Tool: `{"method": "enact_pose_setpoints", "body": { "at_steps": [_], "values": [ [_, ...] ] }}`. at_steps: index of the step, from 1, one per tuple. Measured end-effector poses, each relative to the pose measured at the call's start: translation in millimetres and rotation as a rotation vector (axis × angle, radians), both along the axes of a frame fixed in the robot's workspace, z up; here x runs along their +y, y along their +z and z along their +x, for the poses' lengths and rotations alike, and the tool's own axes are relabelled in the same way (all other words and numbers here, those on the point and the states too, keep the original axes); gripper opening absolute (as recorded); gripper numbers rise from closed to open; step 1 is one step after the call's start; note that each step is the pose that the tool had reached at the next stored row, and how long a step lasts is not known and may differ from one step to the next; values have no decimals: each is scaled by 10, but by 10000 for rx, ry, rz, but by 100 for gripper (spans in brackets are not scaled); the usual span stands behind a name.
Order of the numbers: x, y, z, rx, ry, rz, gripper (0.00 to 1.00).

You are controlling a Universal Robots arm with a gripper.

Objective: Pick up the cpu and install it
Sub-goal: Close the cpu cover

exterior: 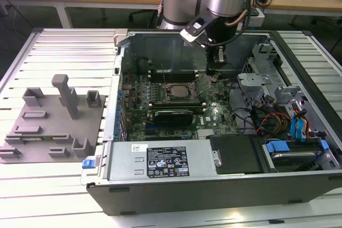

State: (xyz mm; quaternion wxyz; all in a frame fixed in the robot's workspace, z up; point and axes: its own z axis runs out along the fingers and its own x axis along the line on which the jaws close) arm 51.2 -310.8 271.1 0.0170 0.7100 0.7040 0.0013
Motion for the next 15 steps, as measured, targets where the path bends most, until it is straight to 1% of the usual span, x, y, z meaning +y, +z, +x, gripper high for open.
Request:
{"method": "enact_pose_setpoints", "body": {
  "at_steps": [1, 3, 5, 7, 9, 10, 11, 15],
  "values": [
    [0, -10, 28, 3, -1, -1, 11],
    [0, -42, 120, 11, -1, -2, 11],
    [0, -90, 199, 24, 0, -2, 11],
    [0, -149, 215, 28, -4, -2, 11],
    [0, -193, 216, 29, -9, -4, 11],
    [0, -234, 218, 30, -10, -2, 11],
    [0, -249, 218, 30, -12, -5, 11],
    [0, -249, 218, 31, -12, -6, 11]
  ]
}}
